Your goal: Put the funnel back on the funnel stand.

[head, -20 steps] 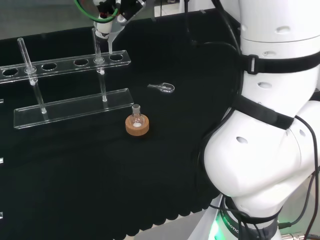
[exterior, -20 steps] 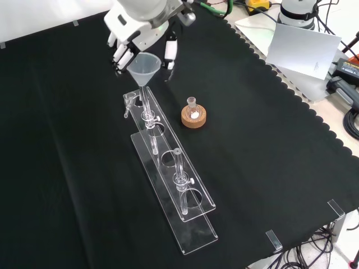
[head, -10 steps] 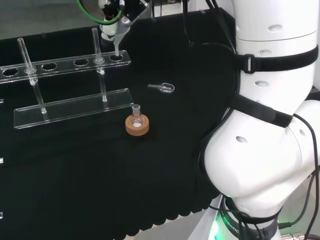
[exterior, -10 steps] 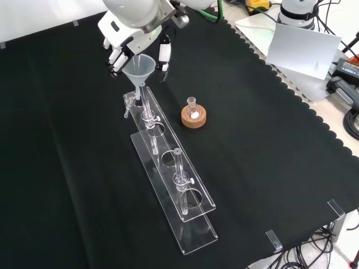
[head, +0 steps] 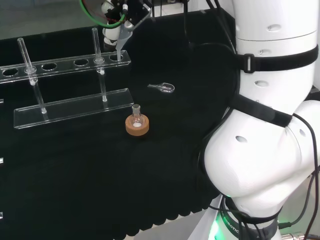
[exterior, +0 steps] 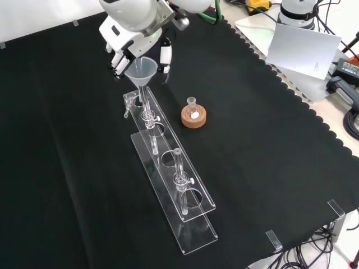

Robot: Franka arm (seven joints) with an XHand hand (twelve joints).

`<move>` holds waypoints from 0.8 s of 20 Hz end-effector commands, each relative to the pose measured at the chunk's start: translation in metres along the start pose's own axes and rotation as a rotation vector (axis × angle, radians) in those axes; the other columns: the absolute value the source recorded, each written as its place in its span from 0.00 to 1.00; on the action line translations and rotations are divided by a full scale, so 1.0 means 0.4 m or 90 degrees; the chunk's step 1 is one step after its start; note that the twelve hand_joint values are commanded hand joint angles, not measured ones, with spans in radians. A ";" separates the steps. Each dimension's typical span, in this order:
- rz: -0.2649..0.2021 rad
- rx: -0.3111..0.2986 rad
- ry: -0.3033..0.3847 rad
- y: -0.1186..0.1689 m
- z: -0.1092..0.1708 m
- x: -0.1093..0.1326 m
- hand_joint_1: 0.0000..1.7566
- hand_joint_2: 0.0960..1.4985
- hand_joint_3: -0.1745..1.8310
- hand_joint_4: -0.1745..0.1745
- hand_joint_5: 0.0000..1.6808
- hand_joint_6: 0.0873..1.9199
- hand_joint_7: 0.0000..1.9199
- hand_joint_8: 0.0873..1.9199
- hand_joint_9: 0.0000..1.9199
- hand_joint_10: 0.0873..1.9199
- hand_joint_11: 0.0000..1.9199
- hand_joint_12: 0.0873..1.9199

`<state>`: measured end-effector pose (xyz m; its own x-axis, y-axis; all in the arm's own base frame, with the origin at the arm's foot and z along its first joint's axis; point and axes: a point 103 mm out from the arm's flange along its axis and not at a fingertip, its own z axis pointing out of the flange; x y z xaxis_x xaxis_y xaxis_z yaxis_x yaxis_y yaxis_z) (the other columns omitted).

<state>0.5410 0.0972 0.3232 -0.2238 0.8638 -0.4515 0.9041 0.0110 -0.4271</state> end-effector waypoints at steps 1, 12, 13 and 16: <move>-0.010 0.008 -0.004 0.017 0.021 0.016 0.35 0.53 0.29 0.45 0.43 0.40 0.40 0.35 0.60 0.16 0.43 0.57; -0.019 0.014 -0.006 0.053 0.057 0.028 0.35 0.53 0.29 0.41 0.39 0.40 0.38 0.35 0.58 0.15 0.43 0.56; -0.021 0.016 -0.005 0.056 0.061 0.030 0.34 0.53 0.29 0.41 0.39 0.40 0.37 0.35 0.57 0.15 0.42 0.56; -0.021 0.016 -0.005 0.063 0.070 0.036 0.34 0.53 0.29 0.40 0.36 0.40 0.35 0.36 0.55 0.16 0.41 0.57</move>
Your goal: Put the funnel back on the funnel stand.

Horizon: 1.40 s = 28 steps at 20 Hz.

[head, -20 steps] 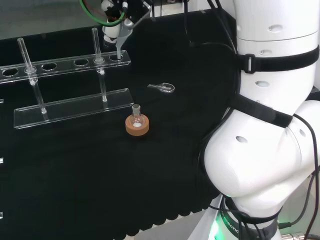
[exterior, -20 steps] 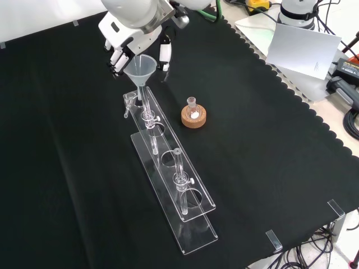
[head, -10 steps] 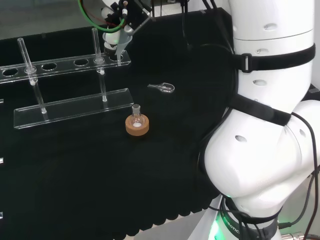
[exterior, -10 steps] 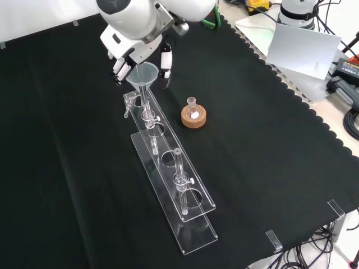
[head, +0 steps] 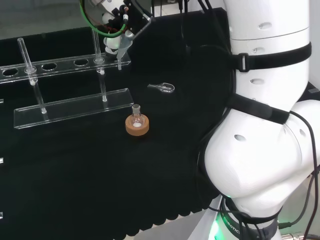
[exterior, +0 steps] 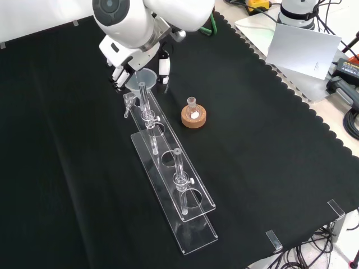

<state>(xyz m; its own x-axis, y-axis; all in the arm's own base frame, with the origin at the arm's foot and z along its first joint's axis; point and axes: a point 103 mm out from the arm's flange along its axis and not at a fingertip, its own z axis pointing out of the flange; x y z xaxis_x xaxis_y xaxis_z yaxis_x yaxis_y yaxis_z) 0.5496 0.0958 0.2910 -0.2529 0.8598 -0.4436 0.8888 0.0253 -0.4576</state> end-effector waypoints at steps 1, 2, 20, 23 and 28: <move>-0.003 0.002 0.001 0.010 0.013 0.008 0.34 0.53 0.29 0.40 0.35 0.40 0.34 0.37 0.54 0.16 0.41 0.57; -0.003 0.002 0.003 0.009 0.015 0.007 0.34 0.53 0.28 0.39 0.32 0.39 0.31 0.37 0.52 0.17 0.40 0.58; 0.064 -0.056 0.082 -0.208 0.024 -0.072 0.23 0.47 0.20 0.37 0.05 0.00 0.00 0.11 0.04 0.42 0.14 0.73; 0.081 -0.070 0.098 -0.256 0.033 -0.082 0.23 0.47 0.19 0.36 0.06 0.00 0.00 0.16 0.06 0.41 0.13 0.73; 0.103 -0.087 0.130 -0.337 0.069 -0.107 0.23 0.48 0.18 0.35 0.07 0.00 0.00 0.22 0.08 0.40 0.14 0.73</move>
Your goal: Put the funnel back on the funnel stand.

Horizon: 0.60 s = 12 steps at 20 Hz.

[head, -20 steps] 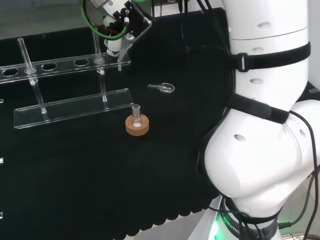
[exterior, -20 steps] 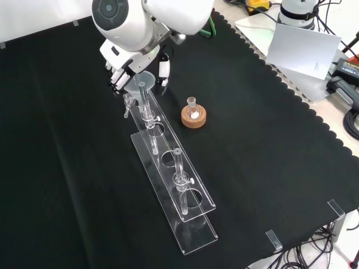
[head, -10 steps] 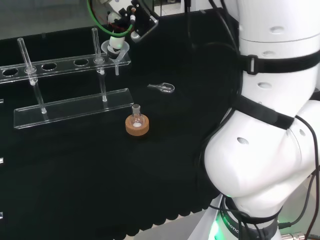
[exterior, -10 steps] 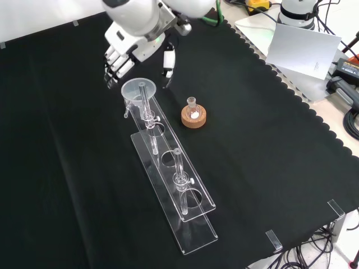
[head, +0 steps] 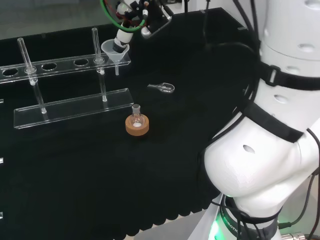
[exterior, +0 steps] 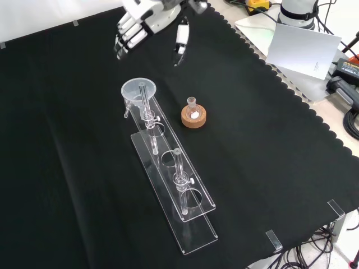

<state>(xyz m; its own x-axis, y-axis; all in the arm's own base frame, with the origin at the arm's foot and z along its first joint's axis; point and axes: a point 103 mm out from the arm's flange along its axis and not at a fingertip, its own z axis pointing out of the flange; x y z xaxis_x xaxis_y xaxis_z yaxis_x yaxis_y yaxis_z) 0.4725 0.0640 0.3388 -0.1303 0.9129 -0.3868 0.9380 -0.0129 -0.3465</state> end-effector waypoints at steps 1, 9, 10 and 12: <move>0.050 -0.031 0.069 -0.123 0.040 -0.057 0.23 0.49 0.18 0.34 0.08 0.00 0.00 0.22 0.09 0.40 0.14 0.73; 0.079 -0.054 0.142 -0.190 0.085 -0.092 0.24 0.50 0.17 0.33 0.10 0.00 0.00 0.29 0.12 0.38 0.16 0.72; 0.081 -0.058 0.152 -0.197 0.093 -0.097 0.24 0.50 0.17 0.33 0.10 0.00 0.00 0.29 0.13 0.38 0.16 0.72; 0.093 -0.055 0.161 -0.208 0.112 -0.100 0.24 0.51 0.17 0.32 0.10 0.00 0.00 0.31 0.14 0.38 0.16 0.71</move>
